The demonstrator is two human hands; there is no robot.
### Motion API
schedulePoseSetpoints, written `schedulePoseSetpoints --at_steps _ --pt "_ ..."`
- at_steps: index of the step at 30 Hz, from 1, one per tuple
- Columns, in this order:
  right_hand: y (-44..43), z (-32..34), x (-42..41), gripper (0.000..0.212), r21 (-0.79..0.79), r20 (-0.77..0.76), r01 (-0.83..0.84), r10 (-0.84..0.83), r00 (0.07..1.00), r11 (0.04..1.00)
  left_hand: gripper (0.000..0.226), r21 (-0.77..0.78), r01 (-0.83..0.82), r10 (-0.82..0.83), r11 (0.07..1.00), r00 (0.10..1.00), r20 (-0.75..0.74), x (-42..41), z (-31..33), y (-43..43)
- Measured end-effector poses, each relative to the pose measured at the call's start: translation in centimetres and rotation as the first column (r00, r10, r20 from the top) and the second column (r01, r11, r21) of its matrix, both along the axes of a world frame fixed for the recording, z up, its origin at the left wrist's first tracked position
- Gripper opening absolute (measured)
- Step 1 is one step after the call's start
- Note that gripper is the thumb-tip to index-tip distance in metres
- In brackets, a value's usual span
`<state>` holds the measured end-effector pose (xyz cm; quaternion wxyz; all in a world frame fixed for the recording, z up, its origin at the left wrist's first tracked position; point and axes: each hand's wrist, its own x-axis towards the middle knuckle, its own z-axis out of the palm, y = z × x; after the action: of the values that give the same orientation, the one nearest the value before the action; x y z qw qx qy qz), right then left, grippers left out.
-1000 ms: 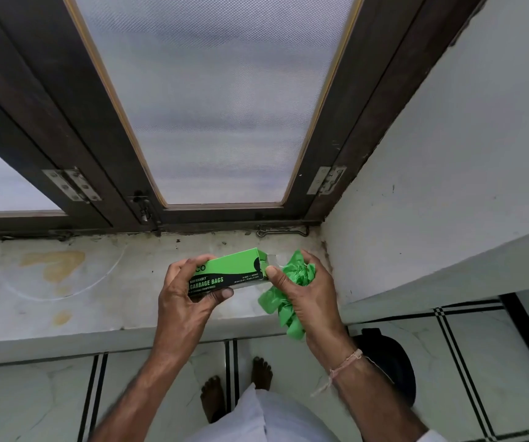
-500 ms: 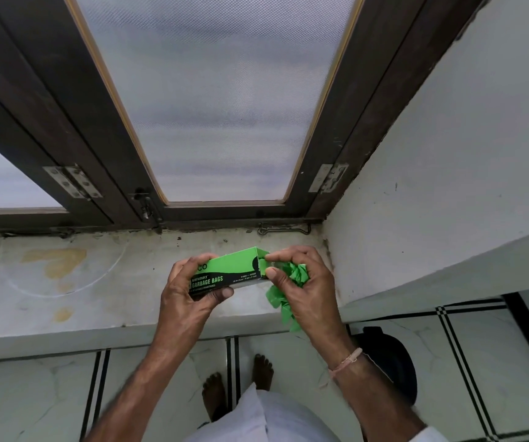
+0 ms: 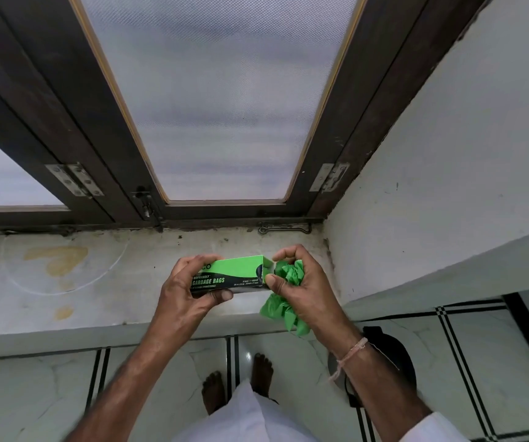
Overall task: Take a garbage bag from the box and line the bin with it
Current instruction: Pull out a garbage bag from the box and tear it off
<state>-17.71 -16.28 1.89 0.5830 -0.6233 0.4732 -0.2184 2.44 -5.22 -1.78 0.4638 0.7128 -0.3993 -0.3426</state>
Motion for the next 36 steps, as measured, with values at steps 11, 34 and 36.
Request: schedulePoseSetpoints --at_steps 11,34,36 --pt "1.0 -1.2 -0.3 0.028 0.371 0.255 0.392 -0.498 0.829 0.842 0.054 -0.053 -0.139 0.14 0.989 0.99 0.014 -0.3 0.1 0.3" --pt "2.5 -1.8 1.1 0.031 -0.113 0.222 0.183 -0.155 0.963 0.977 0.065 -0.003 -0.178 0.175 0.984 0.964 0.201 -1.4 -0.2 0.1" --pt "2.0 -2.5 0.9 0.032 -0.141 0.156 0.186 -0.163 0.974 0.972 0.066 0.033 -0.176 0.159 0.984 0.943 0.291 -1.2 -0.6 -0.4"
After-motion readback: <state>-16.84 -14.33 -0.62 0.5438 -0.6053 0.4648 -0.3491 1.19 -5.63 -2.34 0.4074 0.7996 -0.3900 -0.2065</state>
